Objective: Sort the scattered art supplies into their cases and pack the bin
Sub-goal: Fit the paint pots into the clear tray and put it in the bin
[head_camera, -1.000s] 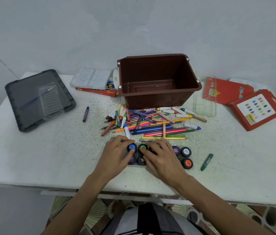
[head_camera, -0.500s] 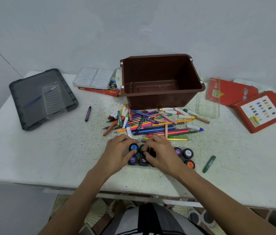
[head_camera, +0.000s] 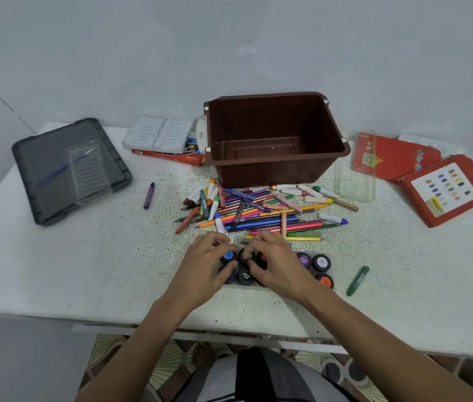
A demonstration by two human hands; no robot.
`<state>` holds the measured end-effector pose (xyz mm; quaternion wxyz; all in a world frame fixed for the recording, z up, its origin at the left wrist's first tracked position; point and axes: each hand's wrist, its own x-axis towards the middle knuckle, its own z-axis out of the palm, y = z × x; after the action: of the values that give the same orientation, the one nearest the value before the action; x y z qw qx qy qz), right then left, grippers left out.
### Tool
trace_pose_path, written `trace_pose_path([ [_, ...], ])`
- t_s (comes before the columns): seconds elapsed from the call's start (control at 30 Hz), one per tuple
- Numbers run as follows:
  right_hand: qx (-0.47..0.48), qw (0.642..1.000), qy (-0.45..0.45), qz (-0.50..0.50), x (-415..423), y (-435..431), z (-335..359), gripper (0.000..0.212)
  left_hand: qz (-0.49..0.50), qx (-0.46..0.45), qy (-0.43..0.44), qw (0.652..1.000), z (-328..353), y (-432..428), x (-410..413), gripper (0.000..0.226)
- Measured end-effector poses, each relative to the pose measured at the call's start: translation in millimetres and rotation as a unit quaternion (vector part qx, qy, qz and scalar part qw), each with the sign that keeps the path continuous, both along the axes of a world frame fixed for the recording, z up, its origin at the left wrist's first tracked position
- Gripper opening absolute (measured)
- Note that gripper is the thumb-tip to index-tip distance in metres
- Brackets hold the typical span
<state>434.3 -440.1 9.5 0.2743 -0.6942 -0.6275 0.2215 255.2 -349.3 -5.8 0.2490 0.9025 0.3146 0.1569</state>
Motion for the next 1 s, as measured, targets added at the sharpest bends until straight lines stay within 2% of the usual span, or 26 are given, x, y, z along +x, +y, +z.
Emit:
trace_pose_path([
  [0.07,-0.004,1.0,0.004,0.0,-0.1,-0.2,0.6,0.009,0.01,0.005,0.017,1.0,0.1,-1.8,3.1,0.039],
  [0.17,-0.004,1.0,0.012,0.002,-0.2,-0.8,1.0,0.008,0.033,0.002,0.03,0.999,0.3,-2.5,9.5,0.031],
  [0.43,0.009,1.0,0.005,0.015,1.8,-1.7,0.2,0.009,0.078,-0.076,0.029,0.994,6.4,-2.0,20.5,0.023],
  [0.57,0.018,1.0,-0.002,0.017,1.2,-2.1,-2.2,0.009,0.064,-0.105,0.019,0.992,6.1,3.2,19.6,0.021],
  [0.77,0.063,0.995,-0.081,-0.015,2.0,-6.4,-8.3,0.015,0.04,-0.041,0.031,0.998,8.6,4.4,17.7,0.027],
  [0.87,0.086,0.99,-0.109,-0.018,-1.0,-8.8,-11.3,0.015,0.037,-0.056,0.029,0.997,8.5,3.5,19.1,0.023],
  [1.0,0.094,0.992,-0.082,-0.029,-2.1,-11.1,-15.8,0.012,0.041,-0.089,0.013,0.995,9.2,2.0,20.0,0.022],
])
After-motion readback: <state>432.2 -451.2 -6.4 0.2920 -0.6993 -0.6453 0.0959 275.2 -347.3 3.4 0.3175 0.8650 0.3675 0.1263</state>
